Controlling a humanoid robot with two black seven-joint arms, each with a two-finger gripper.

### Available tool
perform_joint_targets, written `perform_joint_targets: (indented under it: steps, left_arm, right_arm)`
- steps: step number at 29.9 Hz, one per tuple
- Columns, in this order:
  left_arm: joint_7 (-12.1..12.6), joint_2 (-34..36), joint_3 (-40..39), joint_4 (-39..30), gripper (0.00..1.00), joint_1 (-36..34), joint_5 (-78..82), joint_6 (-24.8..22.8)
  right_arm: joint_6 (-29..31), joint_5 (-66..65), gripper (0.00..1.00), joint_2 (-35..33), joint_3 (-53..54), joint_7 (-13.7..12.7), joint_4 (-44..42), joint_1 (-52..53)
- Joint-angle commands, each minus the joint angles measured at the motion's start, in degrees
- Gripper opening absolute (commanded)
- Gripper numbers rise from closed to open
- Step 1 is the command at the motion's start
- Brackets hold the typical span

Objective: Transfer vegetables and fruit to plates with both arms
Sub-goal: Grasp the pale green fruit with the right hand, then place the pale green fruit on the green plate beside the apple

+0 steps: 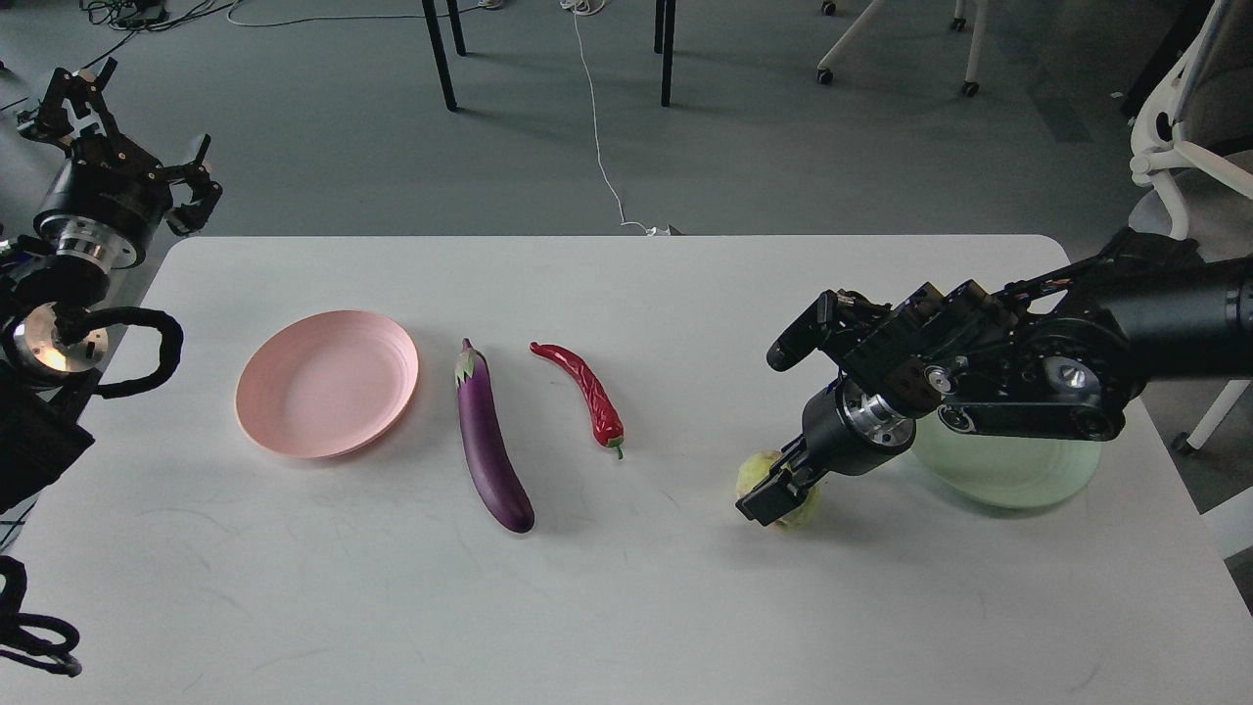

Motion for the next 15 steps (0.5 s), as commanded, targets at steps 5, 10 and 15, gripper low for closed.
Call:
perform_joint_targets:
  steps: [5, 10, 15]
  left_arm:
    - [-0.08, 0.79, 0.00, -0.01, 0.98, 0.10, -0.02, 0.00]
    - [0.01, 1.58, 0.00, -0.01, 0.98, 0.10, -0.02, 0.00]
    - [0.01, 1.66, 0.00, -0.01, 0.98, 0.10, -0.02, 0.00]
  right_arm:
    - [0.26, 0.05, 0.45, 1.25, -0.84, -0.01, -0.11, 0.94]
    - [0.17, 0.05, 0.43, -0.85, -0.75, -0.89, -1.60, 6.55]
    - [0.61, -3.80, 0.44, -8.05, -1.01, -4.49, -1.69, 8.32]
